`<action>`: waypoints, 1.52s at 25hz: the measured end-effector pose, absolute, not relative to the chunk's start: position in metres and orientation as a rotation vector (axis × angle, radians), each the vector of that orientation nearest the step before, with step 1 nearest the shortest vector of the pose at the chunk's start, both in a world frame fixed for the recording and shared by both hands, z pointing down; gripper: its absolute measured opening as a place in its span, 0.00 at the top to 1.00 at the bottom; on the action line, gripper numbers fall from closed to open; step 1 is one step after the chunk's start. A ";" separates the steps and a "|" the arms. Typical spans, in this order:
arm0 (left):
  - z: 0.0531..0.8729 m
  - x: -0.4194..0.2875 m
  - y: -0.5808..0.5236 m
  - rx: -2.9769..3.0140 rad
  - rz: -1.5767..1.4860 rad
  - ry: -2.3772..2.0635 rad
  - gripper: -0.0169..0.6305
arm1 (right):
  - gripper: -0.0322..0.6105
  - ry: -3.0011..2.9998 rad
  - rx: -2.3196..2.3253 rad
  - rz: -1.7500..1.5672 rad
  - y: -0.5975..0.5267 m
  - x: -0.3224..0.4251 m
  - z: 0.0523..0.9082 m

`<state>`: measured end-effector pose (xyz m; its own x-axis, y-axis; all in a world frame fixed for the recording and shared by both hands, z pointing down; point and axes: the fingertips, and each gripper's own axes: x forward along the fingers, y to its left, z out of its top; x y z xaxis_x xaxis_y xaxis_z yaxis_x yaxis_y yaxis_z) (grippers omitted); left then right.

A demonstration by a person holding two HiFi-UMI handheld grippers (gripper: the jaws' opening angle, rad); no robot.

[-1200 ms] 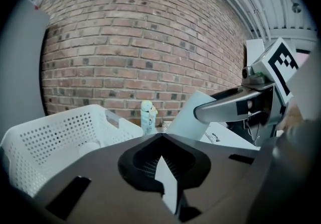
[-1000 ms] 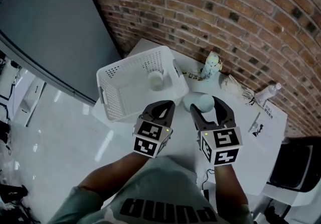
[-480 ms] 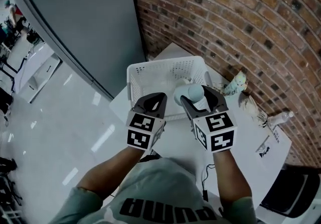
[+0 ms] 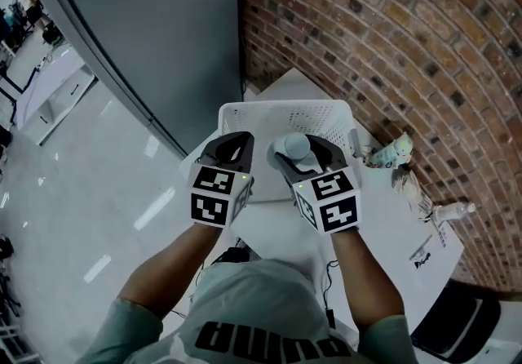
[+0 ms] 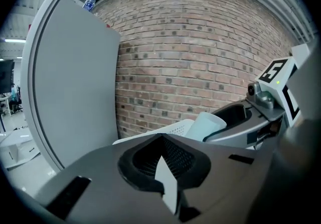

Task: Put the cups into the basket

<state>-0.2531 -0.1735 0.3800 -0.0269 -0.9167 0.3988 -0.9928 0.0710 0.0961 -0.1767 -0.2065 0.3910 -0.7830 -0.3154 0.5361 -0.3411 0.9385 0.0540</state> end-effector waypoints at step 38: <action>0.411 -0.285 -0.236 1.926 0.249 -1.900 0.96 | 0.50 -2.264 0.033 -0.059 -0.247 -0.261 0.560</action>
